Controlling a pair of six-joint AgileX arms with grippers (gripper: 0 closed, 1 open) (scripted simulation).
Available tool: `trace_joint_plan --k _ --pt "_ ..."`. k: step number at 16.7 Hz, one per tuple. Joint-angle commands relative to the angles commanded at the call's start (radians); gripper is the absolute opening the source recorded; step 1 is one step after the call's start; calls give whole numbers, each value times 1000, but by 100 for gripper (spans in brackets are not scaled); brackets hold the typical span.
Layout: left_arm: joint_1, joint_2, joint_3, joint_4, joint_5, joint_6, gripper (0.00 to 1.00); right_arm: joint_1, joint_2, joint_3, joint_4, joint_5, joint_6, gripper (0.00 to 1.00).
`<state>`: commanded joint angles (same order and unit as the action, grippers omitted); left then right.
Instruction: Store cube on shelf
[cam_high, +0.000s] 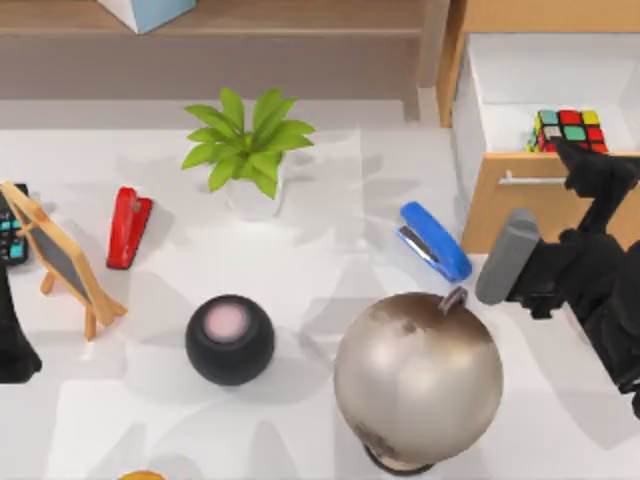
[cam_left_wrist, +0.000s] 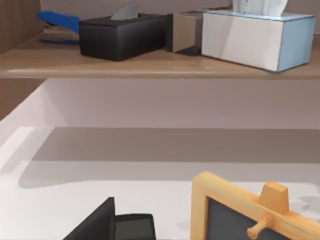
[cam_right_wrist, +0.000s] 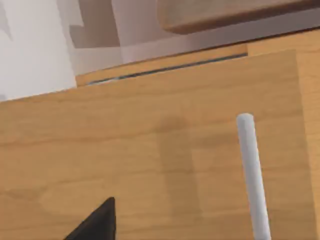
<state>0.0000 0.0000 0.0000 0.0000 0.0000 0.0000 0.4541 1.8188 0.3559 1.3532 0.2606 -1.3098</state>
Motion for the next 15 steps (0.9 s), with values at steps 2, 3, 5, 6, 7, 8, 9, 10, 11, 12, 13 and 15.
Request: trace_joint_plan --k 2,3,5,6,7,8,9,10,11,12,13,15 --pt "0 0 0 0 0 0 100 23 -42 89 -184 -41 98 100" --pt "0 0 0 0 0 0 100 32 -57 139 -284 -61 149 100" --pt "0 0 0 0 0 0 100 40 -71 258 -502 -98 258 100" --pt "0 0 0 0 0 0 100 41 -72 324 -617 -115 315 100" --pt "0 0 0 0 0 0 100 38 -70 394 -735 -131 373 100" --pt "0 0 0 0 0 0 100 32 -62 470 -855 -146 433 100" --pt "0 0 0 0 0 0 100 24 -52 548 -977 -159 493 100" --pt "0 0 0 0 0 0 100 14 -39 630 -1099 -172 553 100" --pt "0 0 0 0 0 0 100 1 -21 715 -1223 -183 615 100" --pt "0 0 0 0 0 0 100 -14 1 802 -1345 -193 676 100" --pt "0 0 0 0 0 0 100 -30 25 890 -1467 -203 738 100" --pt "0 0 0 0 0 0 100 -68 83 1070 -1703 -218 860 100"
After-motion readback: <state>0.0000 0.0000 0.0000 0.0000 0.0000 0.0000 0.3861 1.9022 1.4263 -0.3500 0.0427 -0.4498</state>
